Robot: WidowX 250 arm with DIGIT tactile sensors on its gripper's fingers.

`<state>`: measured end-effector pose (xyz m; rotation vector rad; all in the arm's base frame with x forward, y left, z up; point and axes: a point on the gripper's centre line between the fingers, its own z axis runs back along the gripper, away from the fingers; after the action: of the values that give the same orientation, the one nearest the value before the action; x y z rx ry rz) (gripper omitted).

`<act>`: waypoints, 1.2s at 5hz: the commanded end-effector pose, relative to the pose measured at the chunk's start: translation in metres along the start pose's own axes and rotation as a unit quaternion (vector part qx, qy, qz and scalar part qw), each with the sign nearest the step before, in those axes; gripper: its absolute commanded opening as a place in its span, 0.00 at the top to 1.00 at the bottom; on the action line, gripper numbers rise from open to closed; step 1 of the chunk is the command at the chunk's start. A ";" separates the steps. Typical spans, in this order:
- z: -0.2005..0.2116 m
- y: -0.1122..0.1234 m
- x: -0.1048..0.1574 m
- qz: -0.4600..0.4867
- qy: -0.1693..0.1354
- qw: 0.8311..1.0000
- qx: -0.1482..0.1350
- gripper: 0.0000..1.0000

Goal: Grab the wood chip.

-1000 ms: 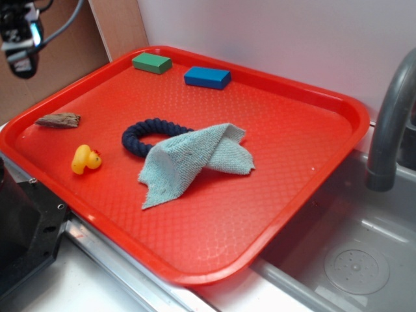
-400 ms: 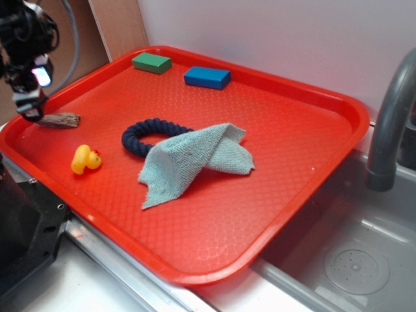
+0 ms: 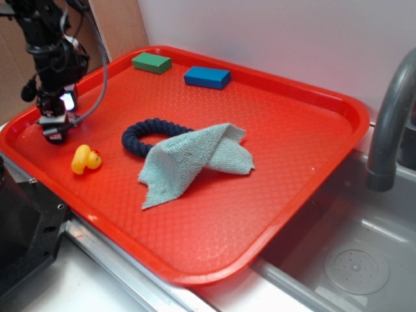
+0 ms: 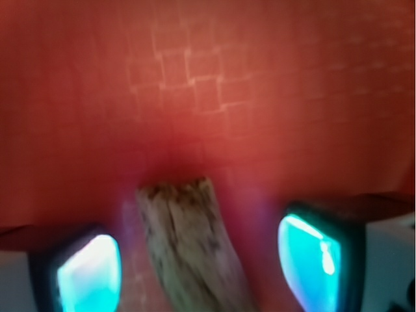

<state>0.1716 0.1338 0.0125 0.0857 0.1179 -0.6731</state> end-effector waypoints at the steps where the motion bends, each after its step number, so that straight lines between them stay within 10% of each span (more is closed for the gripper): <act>1: -0.006 -0.007 0.002 0.026 0.046 0.999 0.011 1.00; 4: 0.028 -0.016 -0.006 0.088 0.009 0.996 0.019 1.00; 6: 0.130 -0.049 0.043 0.262 -0.015 0.964 0.042 1.00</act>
<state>0.1733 0.0535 0.1245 0.1681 0.0824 -0.1386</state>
